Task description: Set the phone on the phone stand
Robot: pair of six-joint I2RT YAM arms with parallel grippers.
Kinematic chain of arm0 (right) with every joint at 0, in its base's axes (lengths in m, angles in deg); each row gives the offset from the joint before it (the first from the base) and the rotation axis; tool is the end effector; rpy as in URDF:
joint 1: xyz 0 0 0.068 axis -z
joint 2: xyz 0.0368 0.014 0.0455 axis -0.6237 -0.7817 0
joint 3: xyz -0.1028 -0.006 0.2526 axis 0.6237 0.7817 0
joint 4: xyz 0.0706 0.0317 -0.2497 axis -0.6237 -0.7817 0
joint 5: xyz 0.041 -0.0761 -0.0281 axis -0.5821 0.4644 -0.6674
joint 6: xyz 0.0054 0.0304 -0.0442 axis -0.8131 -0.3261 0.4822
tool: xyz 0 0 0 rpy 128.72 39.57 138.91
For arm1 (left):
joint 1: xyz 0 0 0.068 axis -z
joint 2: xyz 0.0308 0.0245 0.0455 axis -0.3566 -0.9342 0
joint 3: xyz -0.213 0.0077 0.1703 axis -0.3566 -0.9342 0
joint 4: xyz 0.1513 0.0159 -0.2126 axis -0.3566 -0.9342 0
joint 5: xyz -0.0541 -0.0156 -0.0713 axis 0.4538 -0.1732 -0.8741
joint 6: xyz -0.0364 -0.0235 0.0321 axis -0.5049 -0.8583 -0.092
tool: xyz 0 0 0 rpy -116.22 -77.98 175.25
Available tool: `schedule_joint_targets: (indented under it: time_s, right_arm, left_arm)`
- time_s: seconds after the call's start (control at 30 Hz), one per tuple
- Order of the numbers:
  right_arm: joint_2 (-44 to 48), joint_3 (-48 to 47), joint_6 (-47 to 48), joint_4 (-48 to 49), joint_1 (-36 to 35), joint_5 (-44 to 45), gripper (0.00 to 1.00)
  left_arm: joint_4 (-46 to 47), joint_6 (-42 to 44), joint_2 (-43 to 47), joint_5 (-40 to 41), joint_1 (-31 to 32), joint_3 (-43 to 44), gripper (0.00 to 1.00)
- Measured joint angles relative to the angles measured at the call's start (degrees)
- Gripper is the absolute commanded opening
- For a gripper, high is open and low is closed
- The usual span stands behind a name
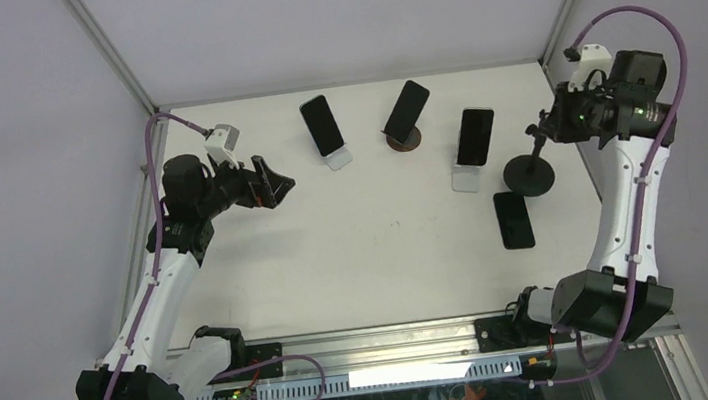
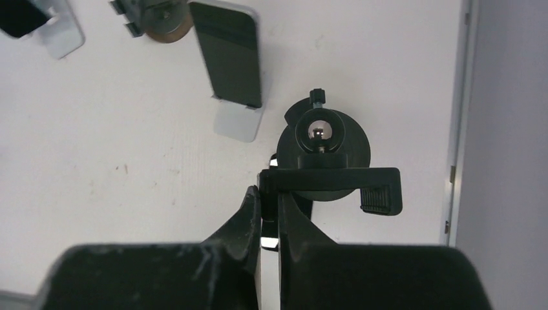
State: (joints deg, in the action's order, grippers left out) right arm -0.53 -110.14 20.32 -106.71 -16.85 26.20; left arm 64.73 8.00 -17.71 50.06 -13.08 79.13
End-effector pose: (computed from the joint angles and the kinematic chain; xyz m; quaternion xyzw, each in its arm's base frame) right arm 0.2321 -0.0773 0.4082 -0.0426 0.9077 0.0523 0.4142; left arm 0.2222 -0.0478 0.3104 0.1208 0.8178 -0.2884 0.4832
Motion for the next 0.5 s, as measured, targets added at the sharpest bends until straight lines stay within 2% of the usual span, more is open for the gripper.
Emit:
schedule_joint_targets:
  time_s: [0.23, 0.5]
  right_arm:
    - [7.5, 5.9, 3.1, -4.6, -6.9, -5.0, 0.0]
    - [7.9, 9.2, 3.2, -6.6, -19.3, -9.8, 0.0]
  left_arm:
    - [-0.2, 0.3, 0.0, 0.0, 0.0, 0.0, 0.99]
    - [-0.2, 0.7, -0.6, 0.0, 0.0, 0.0, 0.99]
